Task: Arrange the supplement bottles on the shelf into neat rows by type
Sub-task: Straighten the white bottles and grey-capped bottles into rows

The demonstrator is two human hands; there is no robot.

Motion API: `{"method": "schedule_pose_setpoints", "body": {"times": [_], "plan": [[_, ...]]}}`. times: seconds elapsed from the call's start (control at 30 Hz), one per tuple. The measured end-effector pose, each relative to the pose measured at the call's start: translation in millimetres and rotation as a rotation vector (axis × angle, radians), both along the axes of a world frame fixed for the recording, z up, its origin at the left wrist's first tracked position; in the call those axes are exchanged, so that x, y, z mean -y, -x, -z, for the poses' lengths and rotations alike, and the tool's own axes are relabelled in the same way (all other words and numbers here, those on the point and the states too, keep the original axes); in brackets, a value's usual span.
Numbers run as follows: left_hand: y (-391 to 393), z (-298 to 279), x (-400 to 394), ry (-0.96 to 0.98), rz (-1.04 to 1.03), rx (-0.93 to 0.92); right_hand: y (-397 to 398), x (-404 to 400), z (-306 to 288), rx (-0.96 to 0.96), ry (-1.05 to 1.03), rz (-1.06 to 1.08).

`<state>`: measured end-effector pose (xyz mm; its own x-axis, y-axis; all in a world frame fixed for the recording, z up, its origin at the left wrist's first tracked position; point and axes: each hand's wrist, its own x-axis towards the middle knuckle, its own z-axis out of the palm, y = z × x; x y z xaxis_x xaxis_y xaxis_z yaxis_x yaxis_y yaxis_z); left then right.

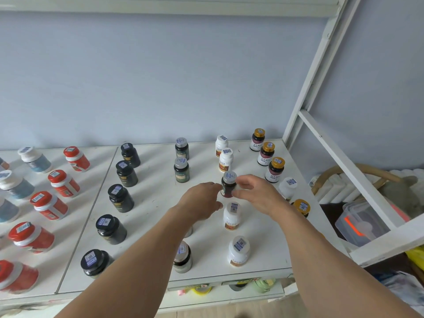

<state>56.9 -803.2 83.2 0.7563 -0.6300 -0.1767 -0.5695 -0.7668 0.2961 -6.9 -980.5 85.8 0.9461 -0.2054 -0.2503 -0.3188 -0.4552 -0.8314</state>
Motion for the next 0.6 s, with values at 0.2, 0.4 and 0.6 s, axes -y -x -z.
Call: {"method": "schedule_pose_setpoints", "body": {"times": [0.2,0.4,0.6], "plan": [[-22.4,2.3,9.1,-0.006,-0.079,-0.033,-40.0,10.2,5.2,0.011,0.173,-0.019],[-39.7,10.5,15.6,0.023,-0.178,-0.121,-65.7,16.8,21.2,-0.076,0.197,-0.197],[-45.4,20.2,13.5,0.134,-0.265,-0.315,-77.7,16.7,12.7,-0.037,0.209,-0.174]]}}
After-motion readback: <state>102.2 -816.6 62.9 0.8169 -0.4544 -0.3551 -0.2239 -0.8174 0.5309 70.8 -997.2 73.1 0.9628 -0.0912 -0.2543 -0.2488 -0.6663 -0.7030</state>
